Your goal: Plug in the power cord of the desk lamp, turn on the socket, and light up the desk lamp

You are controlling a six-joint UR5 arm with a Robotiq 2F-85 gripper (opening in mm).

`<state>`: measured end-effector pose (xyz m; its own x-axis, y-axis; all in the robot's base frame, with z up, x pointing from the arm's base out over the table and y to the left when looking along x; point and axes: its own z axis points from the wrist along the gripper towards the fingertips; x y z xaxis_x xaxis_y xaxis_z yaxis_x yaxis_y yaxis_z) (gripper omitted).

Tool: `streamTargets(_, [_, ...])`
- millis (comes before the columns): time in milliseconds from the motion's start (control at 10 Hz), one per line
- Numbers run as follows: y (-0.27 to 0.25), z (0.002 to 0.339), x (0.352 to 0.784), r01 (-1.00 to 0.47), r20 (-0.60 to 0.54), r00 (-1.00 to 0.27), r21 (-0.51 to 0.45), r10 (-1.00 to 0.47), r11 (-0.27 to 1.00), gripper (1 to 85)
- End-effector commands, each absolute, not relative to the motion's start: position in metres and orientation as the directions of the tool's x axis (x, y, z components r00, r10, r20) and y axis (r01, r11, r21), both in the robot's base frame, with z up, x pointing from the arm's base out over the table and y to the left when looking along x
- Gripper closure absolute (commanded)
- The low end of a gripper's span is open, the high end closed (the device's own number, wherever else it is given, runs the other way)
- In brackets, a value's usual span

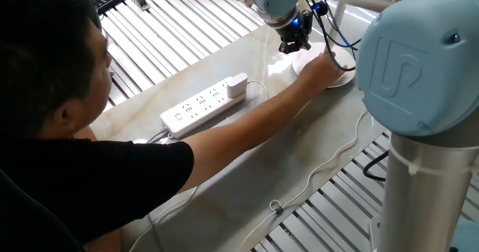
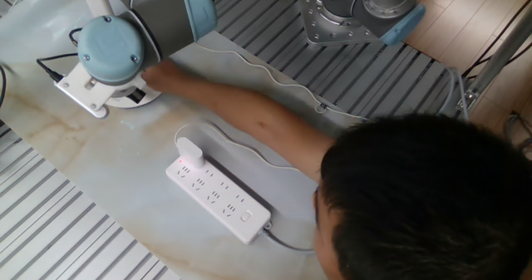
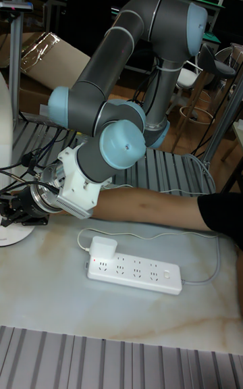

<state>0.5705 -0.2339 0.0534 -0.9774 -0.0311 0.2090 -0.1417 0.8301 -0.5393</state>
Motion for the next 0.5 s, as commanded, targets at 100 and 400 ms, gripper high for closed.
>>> streamTargets(100, [-0.2415,0.044,0.5742,-0.139,0.194,-0.98,-0.542,-0.037,0.829,84.7])
streamTargets(400, [-0.2427,0.0426,0.5719,-0.145,0.204,-0.978,-0.538,-0.038,0.83,84.7])
